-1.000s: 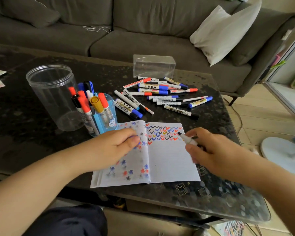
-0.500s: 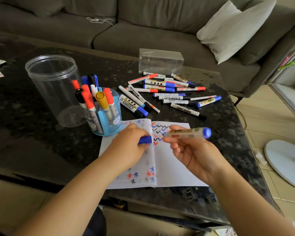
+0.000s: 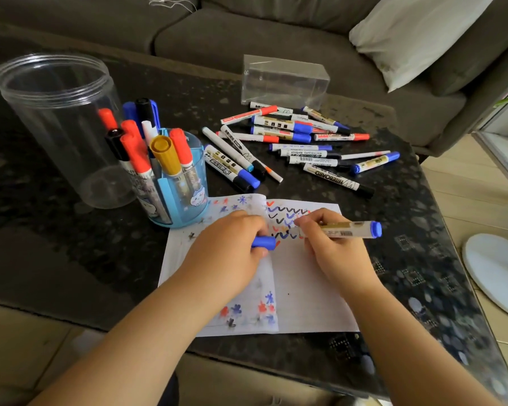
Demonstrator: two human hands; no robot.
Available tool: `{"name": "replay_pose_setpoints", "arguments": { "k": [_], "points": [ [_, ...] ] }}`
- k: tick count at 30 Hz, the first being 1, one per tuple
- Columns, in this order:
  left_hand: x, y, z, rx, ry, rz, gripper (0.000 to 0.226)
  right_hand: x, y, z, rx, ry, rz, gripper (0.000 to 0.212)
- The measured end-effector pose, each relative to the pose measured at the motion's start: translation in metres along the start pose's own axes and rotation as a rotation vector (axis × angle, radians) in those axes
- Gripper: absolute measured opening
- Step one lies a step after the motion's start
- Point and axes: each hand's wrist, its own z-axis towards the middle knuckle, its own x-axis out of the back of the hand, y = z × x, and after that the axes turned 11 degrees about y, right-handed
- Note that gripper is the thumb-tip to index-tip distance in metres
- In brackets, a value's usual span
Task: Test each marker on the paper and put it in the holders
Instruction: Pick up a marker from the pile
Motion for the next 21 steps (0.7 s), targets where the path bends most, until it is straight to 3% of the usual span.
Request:
{"name": "replay_pose_setpoints", "arguments": {
  "k": [6, 21],
  "points": [
    [-0.002, -0.001, 0.002, 0.037, -0.028, 0.066, 0.018, -0.002, 0.018, -0.002, 0.072, 0.060, -0.082, 0.030],
    [-0.004, -0.002, 0.000, 0.045, -0.056, 0.093, 0.020, -0.004, 0.014, 0.000, 0.160, 0.002, -0.113, 0.036]
  ]
}}
